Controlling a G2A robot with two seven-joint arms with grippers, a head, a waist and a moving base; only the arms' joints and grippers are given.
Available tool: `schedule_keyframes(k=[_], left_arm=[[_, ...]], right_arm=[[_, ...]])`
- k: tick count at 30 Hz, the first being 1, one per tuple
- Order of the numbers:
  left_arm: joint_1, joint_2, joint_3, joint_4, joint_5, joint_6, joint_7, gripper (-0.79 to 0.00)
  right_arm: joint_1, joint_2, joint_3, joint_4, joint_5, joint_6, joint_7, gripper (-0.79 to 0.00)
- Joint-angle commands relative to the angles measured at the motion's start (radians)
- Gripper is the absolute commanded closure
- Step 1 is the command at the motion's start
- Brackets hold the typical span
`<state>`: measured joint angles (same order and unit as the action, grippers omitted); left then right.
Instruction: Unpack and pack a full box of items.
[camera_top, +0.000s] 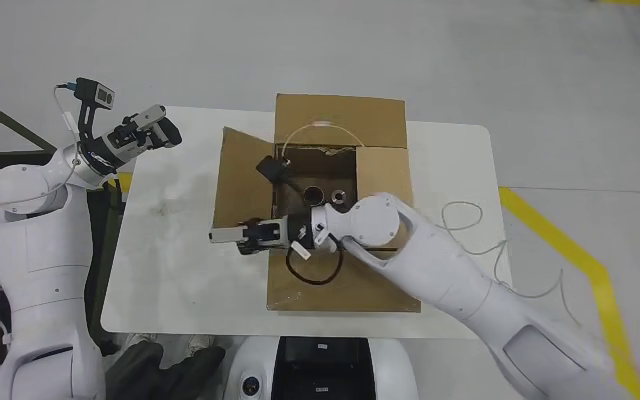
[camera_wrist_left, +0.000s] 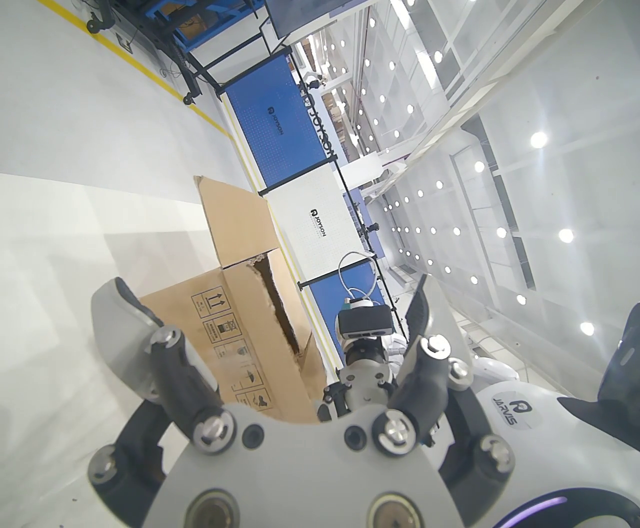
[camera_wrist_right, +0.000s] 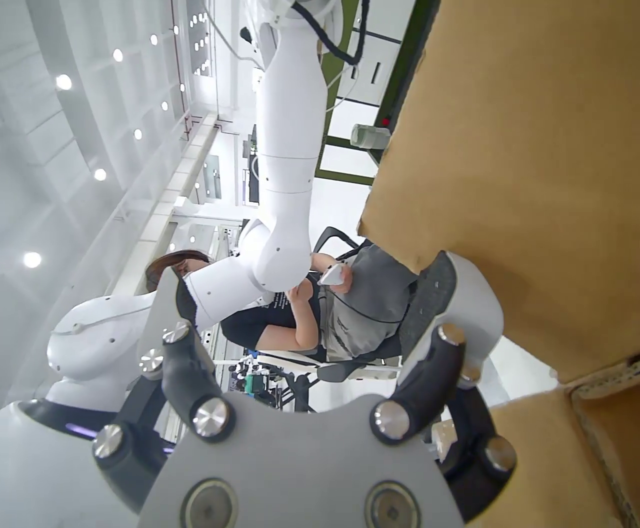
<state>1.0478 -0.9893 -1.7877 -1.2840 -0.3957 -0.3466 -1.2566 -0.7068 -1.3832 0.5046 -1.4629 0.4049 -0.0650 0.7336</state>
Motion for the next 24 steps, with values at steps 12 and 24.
schedule_keyframes(k=[12,24], left_arm=[[0.073,0.005,-0.010,-0.152,-0.055,0.020,0.002,-0.785],[0.123,0.006,0.112,-0.263,0.086,0.085,0.084,-0.785]], right_arm=[[0.001,-0.057,-0.067,0.010,-0.141,0.058,-0.063,-0.785],[-0.054,-0.057,-0.044,-0.043,-0.238,0.097,-0.062,-0.785]])
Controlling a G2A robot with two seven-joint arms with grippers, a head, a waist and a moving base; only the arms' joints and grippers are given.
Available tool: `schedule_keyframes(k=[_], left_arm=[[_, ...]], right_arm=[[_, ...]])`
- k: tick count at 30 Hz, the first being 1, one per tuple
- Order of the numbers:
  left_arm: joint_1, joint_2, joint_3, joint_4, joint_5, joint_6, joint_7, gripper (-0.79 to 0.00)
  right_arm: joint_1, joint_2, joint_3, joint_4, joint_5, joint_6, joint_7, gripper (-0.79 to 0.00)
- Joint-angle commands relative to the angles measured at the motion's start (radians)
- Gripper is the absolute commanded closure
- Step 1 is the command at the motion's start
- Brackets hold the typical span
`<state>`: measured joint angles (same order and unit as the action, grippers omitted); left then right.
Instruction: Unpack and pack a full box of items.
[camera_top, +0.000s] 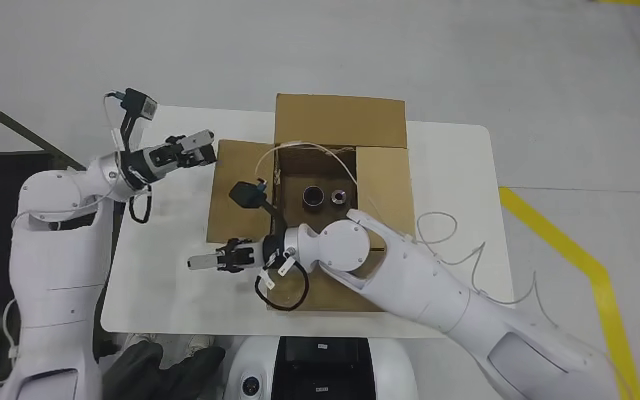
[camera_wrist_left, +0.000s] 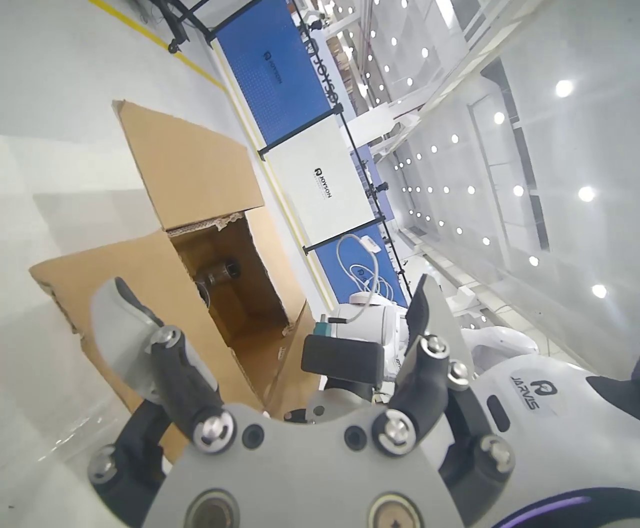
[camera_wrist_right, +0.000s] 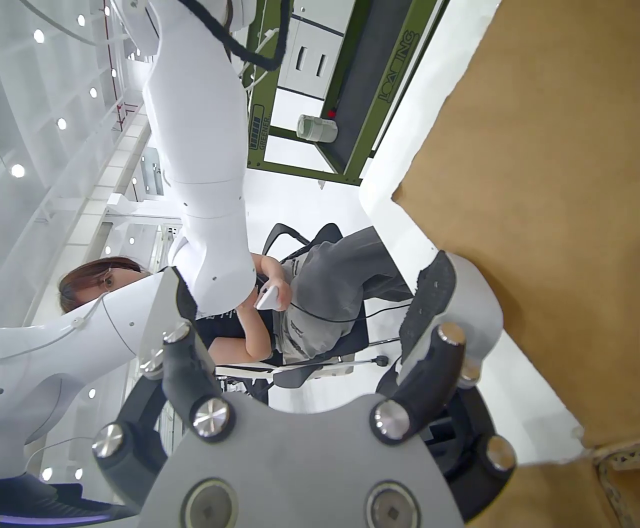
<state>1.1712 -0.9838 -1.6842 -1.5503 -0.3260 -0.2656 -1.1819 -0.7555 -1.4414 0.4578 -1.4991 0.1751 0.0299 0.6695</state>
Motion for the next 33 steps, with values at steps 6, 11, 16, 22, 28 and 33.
schedule_keyframes(k=[6,11,16,22,28,33], left_arm=[[-0.040,0.002,0.058,0.054,0.065,0.087,0.044,-0.785],[-0.084,0.004,0.090,0.094,0.073,0.119,0.035,-0.785],[-0.106,0.008,0.120,0.095,0.120,0.146,0.040,-0.785],[-0.122,0.012,0.167,0.084,0.207,0.181,0.044,-0.785],[-0.143,0.018,0.220,0.060,0.331,0.214,0.037,-0.785],[-0.159,0.018,0.258,0.052,0.388,0.223,0.053,-0.785]], right_arm=[[-0.048,0.012,0.025,-0.061,-0.054,0.028,0.018,-0.785],[-0.102,0.037,0.072,-0.135,-0.094,0.048,0.043,-0.785],[-0.197,0.083,0.171,-0.248,-0.149,0.063,0.052,-0.785],[-0.349,0.141,0.321,-0.392,-0.204,0.056,0.076,-0.785],[-0.465,0.178,0.439,-0.486,-0.224,0.032,0.101,-0.785],[-0.524,0.196,0.502,-0.522,-0.224,0.011,0.113,-0.785]])
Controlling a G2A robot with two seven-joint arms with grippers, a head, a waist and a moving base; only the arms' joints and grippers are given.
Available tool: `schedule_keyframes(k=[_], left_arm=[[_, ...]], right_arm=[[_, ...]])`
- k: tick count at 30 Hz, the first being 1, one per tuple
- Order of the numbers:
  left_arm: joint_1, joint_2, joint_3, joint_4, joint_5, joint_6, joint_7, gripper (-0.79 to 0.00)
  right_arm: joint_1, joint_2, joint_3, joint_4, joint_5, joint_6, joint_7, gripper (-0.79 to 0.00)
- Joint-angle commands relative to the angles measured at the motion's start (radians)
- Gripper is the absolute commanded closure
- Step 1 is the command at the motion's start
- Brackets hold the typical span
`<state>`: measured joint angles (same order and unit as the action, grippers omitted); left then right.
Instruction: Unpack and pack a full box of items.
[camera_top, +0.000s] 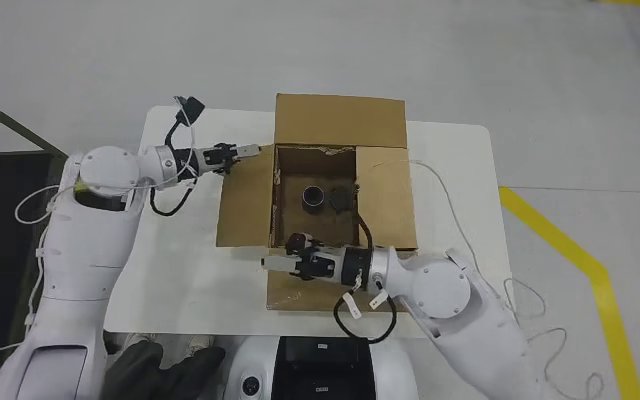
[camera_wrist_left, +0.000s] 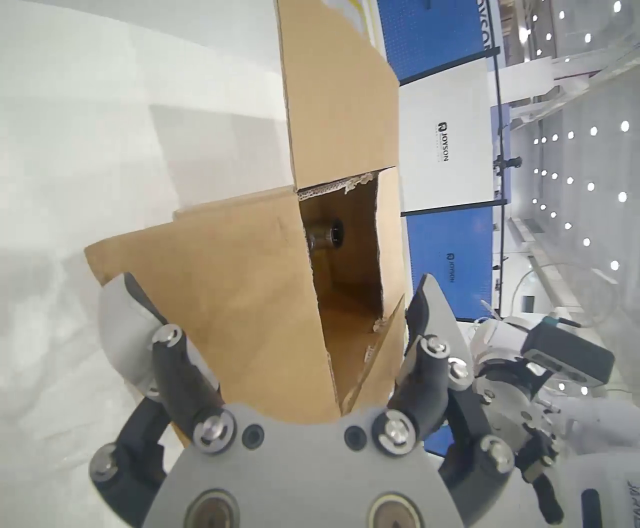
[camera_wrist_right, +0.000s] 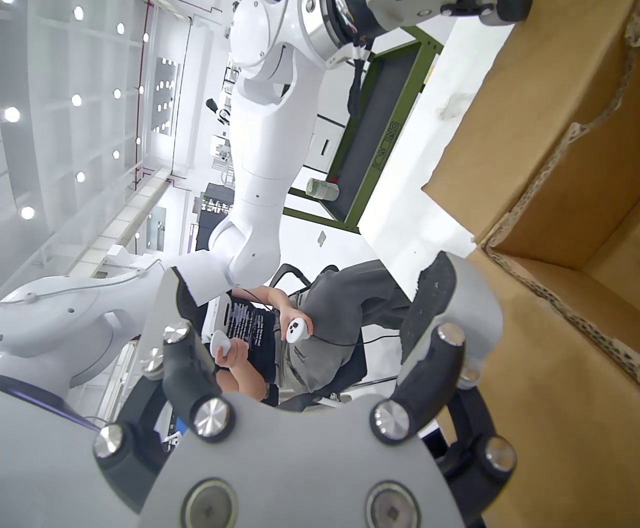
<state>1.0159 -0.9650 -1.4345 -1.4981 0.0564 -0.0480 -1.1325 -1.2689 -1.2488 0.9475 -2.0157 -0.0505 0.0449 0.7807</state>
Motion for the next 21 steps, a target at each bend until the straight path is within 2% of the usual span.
schedule_keyframes(k=[1,13,21], left_arm=[[-0.007,-0.001,0.016,-0.001,0.012,0.010,0.005,-0.785],[-0.041,-0.001,0.080,0.004,0.056,0.036,0.006,-0.785],[-0.026,0.010,-0.017,-0.016,-0.080,0.056,0.023,-0.785]], right_arm=[[-0.020,0.006,0.021,-0.010,0.002,-0.009,0.003,-0.785],[-0.080,0.026,0.083,-0.020,0.021,-0.040,0.019,-0.785],[-0.075,0.030,0.085,-0.005,0.035,-0.046,0.026,-0.785]])
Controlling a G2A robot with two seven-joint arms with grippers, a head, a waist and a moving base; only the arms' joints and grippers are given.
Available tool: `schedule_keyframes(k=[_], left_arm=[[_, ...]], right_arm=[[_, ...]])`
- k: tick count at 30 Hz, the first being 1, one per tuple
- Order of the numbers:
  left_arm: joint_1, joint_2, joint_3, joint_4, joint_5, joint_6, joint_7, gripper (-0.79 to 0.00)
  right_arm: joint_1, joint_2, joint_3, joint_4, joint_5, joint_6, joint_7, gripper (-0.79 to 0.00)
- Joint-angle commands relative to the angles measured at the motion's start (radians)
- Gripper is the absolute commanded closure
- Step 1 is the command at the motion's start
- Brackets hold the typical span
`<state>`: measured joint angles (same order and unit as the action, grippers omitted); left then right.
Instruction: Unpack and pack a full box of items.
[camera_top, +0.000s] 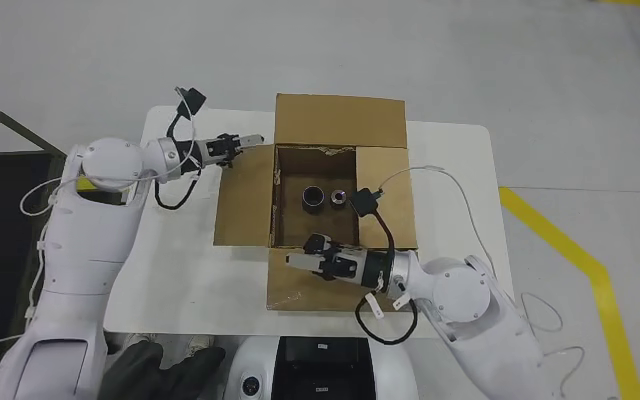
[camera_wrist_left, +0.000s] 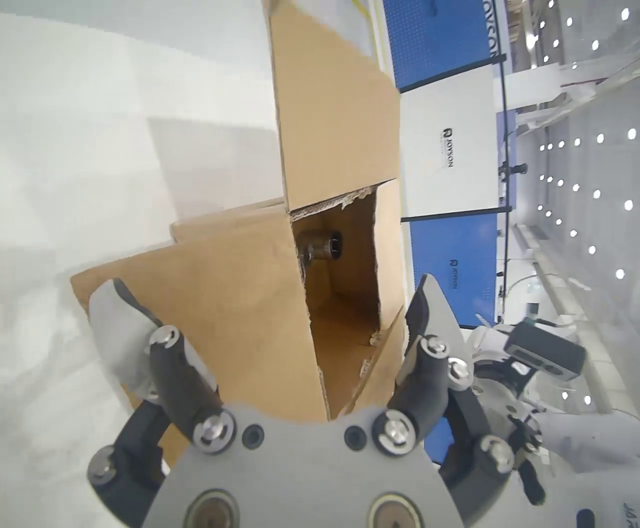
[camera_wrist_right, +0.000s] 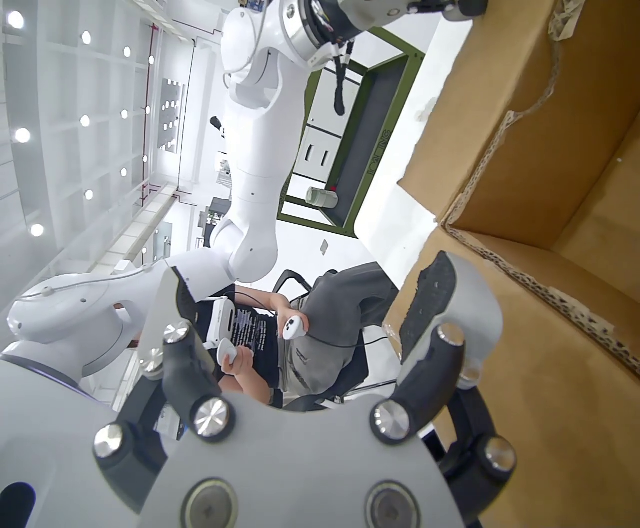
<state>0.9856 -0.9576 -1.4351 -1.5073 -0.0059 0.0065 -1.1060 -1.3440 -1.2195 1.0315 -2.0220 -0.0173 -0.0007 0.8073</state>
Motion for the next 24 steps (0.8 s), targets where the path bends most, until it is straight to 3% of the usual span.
schedule_keyframes(k=[1,7,13,18,24], left_arm=[[0.012,0.006,-0.040,-0.021,-0.042,0.003,-0.011,-0.785],[0.056,0.019,-0.120,-0.091,-0.128,0.012,-0.050,-0.785],[0.091,0.026,-0.151,-0.155,-0.172,0.031,-0.052,-0.785],[0.099,0.027,-0.149,-0.192,-0.192,0.053,-0.019,-0.785],[0.075,0.020,-0.092,-0.208,-0.253,0.115,0.027,-0.785]], right_arm=[[0.000,0.001,0.004,0.004,0.006,-0.002,0.000,-0.785],[-0.012,0.008,0.035,0.014,0.038,-0.013,0.006,-0.785],[-0.076,0.024,0.112,-0.001,0.076,-0.048,0.005,-0.785],[-0.156,0.039,0.197,-0.021,0.116,-0.095,0.009,-0.785],[-0.261,0.055,0.289,-0.049,0.161,-0.159,0.008,-0.785]])
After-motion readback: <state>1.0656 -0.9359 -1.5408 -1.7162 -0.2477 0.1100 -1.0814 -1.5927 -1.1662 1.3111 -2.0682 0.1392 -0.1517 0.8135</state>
